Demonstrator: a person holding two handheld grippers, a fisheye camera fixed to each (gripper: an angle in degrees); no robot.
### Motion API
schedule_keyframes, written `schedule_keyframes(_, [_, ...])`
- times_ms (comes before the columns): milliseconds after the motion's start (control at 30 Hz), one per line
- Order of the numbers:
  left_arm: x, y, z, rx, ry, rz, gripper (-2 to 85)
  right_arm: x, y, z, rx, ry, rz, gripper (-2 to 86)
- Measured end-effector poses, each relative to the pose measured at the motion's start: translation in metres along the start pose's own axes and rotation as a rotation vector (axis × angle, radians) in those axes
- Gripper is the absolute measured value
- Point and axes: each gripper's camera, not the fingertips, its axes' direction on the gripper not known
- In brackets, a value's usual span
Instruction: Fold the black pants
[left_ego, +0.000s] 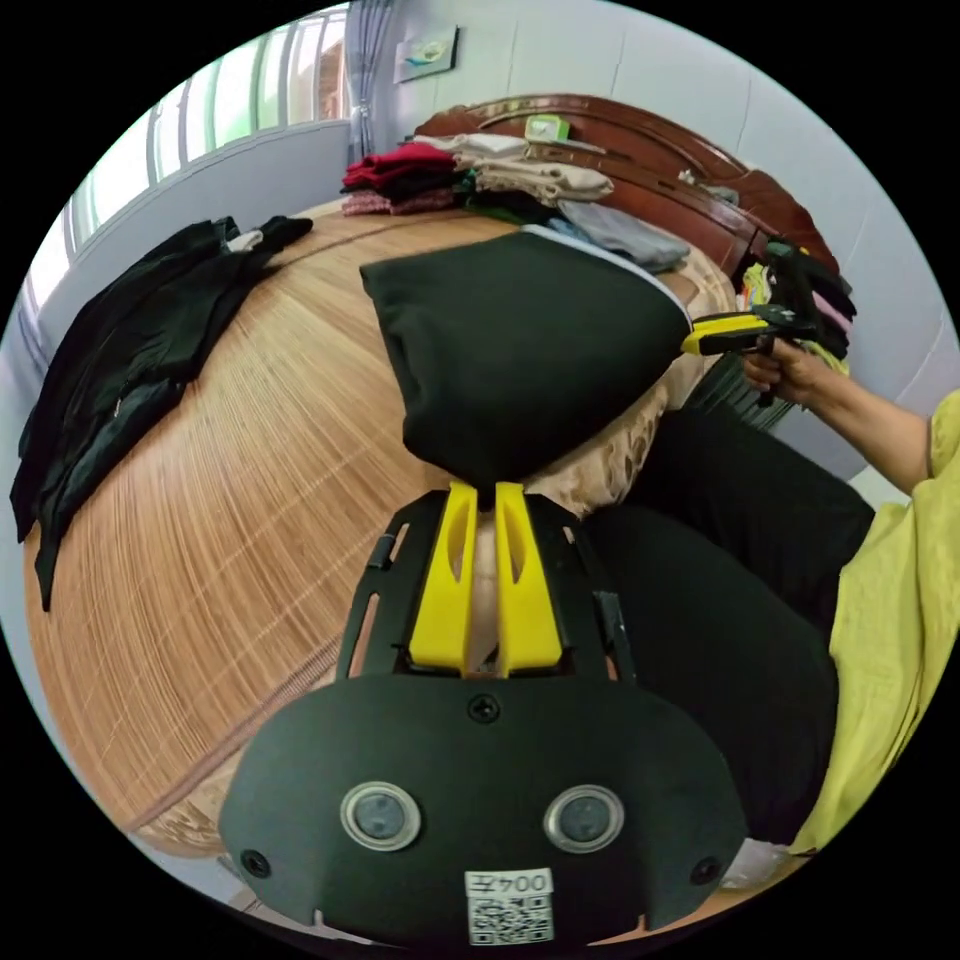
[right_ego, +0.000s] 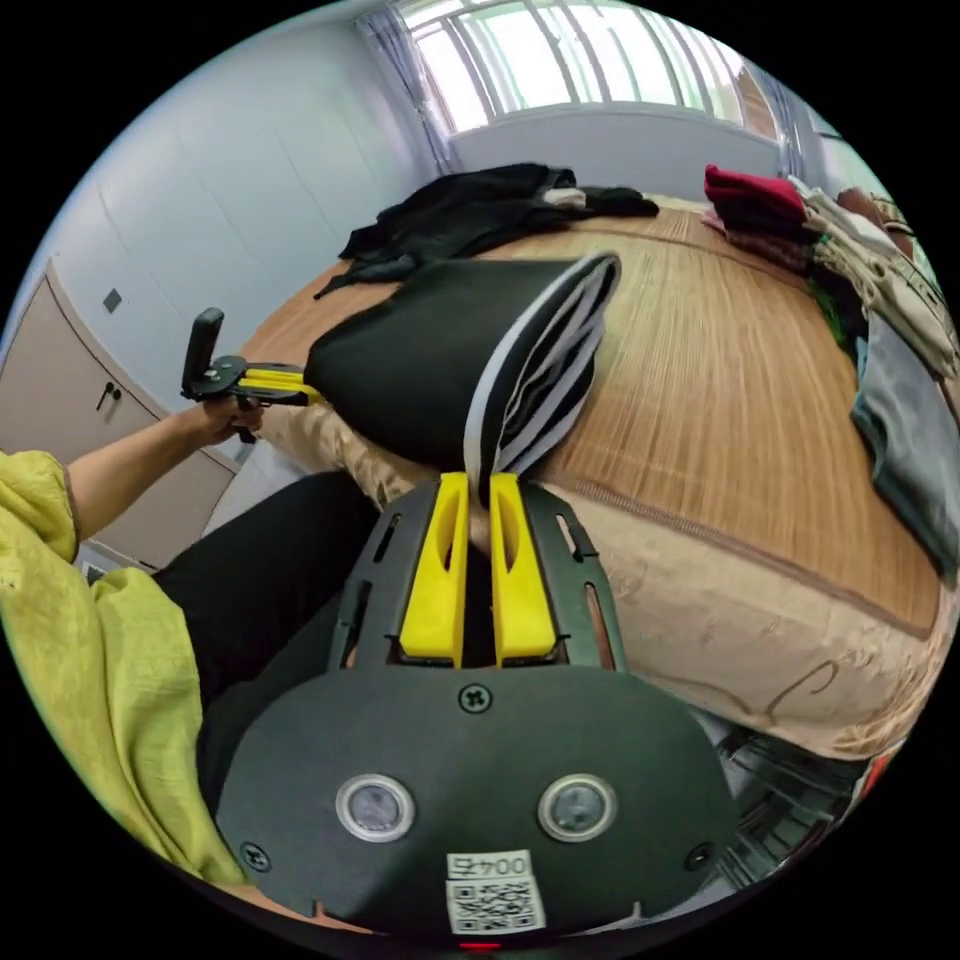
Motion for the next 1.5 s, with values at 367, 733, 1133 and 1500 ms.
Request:
schedule_keyframes(367, [-0.024,0.041,-0.155,0.106,-0.157,-0.195,10.0,-0.016,0.017,-0.048,0.167,0.084,0.072,8.8])
schedule_keyframes(733, [0.033,-0.124,-0.166,0.091,-0.206,0.051,8.2,-0.048,-0.069,0.006,0.05,0.169,-0.053,8.4])
schedule_keyframes(1133, [0.009,-0.14,-0.197,-0.032,-0.238,-0.047,6.7,-0.015,-0.089,-0.009,0.094,0.031,0.093,6.5])
schedule_keyframes(1500, [-0.004,-0.145,-0.265,-0.025,-0.256,-0.001,2.8,0.009,-0.214,0.042,0.012,0.241,0.0,6.3])
